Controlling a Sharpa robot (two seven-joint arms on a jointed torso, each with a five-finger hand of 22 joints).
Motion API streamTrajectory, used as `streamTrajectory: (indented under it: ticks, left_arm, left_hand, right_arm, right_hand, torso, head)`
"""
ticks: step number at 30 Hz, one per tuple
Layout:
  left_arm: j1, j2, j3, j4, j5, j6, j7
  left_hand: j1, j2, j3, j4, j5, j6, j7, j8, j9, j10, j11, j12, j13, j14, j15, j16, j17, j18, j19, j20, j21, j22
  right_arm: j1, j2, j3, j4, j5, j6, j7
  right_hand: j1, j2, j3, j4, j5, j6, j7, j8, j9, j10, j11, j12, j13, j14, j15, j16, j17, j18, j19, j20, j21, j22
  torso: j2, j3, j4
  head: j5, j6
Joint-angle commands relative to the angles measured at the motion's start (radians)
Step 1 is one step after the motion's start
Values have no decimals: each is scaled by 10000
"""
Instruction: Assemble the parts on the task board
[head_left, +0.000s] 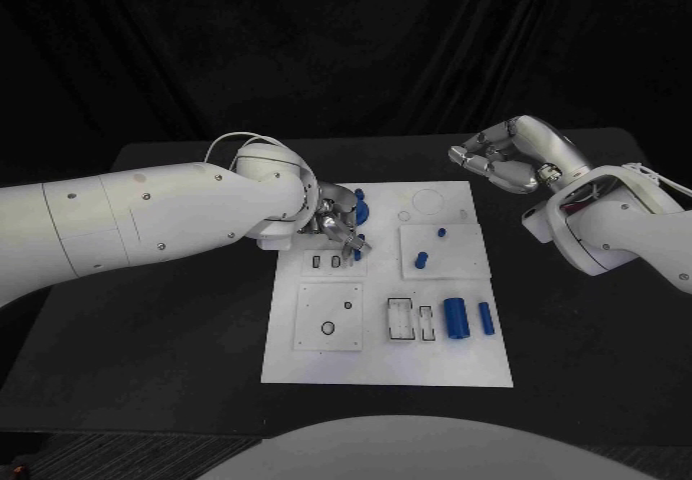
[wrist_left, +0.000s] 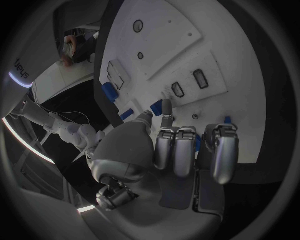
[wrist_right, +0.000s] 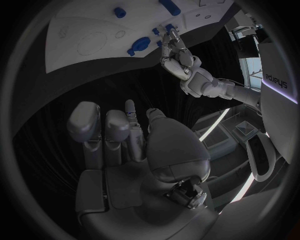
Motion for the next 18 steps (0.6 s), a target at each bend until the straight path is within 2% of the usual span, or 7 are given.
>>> streamTrajectory:
  ticks: [1, 8, 11, 18]
  left_arm:
    - [-25, 22, 6, -1, -38, 137, 84]
    - [-31, 6, 6, 6, -38, 118, 114]
    - [-32, -6, 6, 17, -38, 101, 120]
    - [-34, -65, 7, 70, -38, -5, 138]
  left_hand:
    - [180, -22, 145, -143, 162, 86, -9, -104, -37, 1026, 13, 27, 2628, 1057, -7, 26, 2634, 181, 443, 7, -55, 2161]
    - [367, -187, 620, -474, 810, 211, -48, -316, -70, 1026, -21, 27, 2628, 1057, -32, 26, 2634, 179, 454, -21, -59, 2177]
    - [385, -225, 733, -529, 909, 238, -58, -344, -61, 1026, -30, 27, 2628, 1057, -40, 26, 2634, 179, 458, -25, -59, 2181]
    - [510, -452, 1428, -875, 1396, 360, -114, -403, 70, 1026, -80, 27, 2628, 1057, -88, 26, 2634, 171, 486, -69, -44, 2209]
  right_arm:
    - [-24, 1, 8, -11, -56, -17, -66]
    - [-28, 24, 8, -42, -56, 8, -79]
    - [-30, 27, 8, -49, -56, 16, -85]
    - [-35, 25, 8, -57, -56, 42, -109]
  right_hand:
    - [138, 26, -40, -15, 70, 54, 17, -72, 16, 294, -29, -17, 425, 354, -85, 52, 20, -86, 43, 4, 34, 21]
    - [231, 9, -21, -26, 147, 61, 18, -82, 16, 292, -28, -19, 426, 332, -84, 90, 44, -88, 31, 5, 66, 66]
    - [267, 2, -13, -30, 175, 64, 18, -86, 16, 293, -29, -18, 429, 324, -83, 101, 48, -89, 27, 5, 78, 84]
    - [361, -13, 13, -43, 246, 72, 16, -94, 16, 292, -29, -19, 430, 305, -84, 125, 58, -90, 15, 6, 101, 122]
  torso:
    - [0, 1, 3]
    - [-6, -5, 0]
    - [-3, -6, -3]
    - [4, -5, 3]
  head:
    - [-5, 2]
    - [2, 2]
    - [6, 2]
    - [2, 2]
